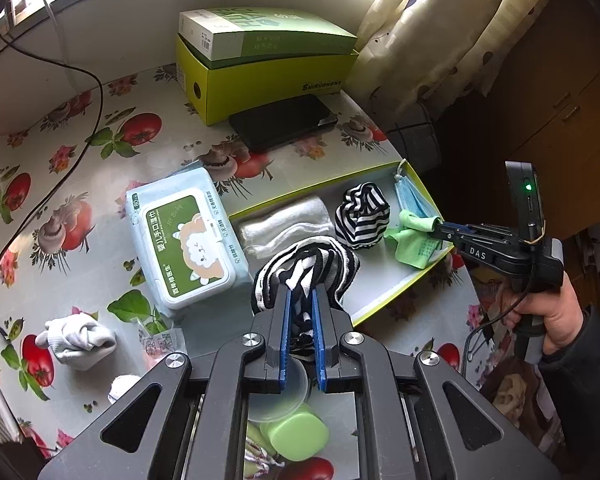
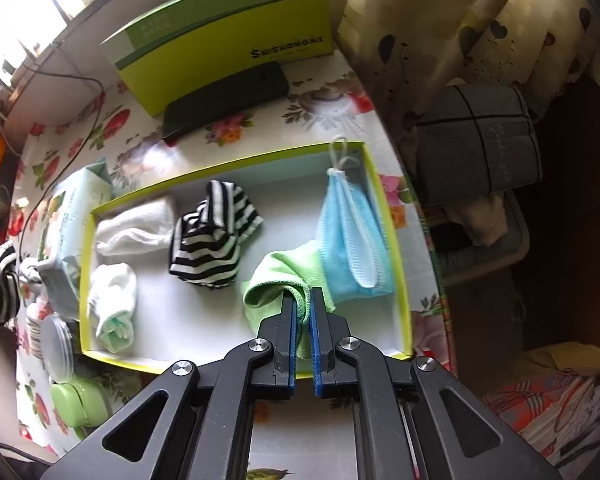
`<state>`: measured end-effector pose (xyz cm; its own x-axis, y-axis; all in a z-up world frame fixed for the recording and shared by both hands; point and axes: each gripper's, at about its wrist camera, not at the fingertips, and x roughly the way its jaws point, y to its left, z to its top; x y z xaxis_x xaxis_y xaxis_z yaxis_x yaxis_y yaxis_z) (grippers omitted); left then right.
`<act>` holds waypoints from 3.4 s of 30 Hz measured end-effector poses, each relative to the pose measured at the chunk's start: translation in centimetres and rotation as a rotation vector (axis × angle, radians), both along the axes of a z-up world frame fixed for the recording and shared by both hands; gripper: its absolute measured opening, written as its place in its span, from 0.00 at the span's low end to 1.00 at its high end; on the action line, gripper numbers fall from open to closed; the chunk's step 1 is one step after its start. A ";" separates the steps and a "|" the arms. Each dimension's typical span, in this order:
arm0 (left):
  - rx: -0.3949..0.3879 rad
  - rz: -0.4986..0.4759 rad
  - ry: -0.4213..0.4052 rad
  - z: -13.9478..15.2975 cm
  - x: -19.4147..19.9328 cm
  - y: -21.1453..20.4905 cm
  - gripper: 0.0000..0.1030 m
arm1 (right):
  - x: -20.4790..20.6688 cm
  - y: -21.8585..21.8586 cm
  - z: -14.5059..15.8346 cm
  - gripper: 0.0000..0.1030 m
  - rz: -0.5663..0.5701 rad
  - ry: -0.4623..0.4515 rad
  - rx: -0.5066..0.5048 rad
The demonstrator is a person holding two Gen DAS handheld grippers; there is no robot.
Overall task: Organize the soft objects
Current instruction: 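Lower the green cloth into the tray and open the right gripper, then lower the striped cloth into the tray and open the left gripper, then move both tools back to the pile of soft items, then grasp the white rolled sock with blue stripes with the left gripper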
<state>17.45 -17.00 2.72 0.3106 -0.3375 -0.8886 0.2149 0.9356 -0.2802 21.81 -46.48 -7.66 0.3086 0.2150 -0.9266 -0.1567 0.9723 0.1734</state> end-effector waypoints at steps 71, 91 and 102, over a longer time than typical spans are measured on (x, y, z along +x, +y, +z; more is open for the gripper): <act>-0.044 -0.063 0.042 -1.8 1.1 -2.8 0.26 | -5.0 6.2 5.9 0.32 0.079 -0.062 0.189; -0.061 0.173 0.014 -0.9 -3.9 7.8 0.26 | -7.5 15.3 8.5 0.43 0.268 -0.054 0.218; -0.056 0.304 0.043 -2.3 -5.9 13.9 0.26 | -8.2 18.9 9.1 0.44 0.356 -0.036 0.235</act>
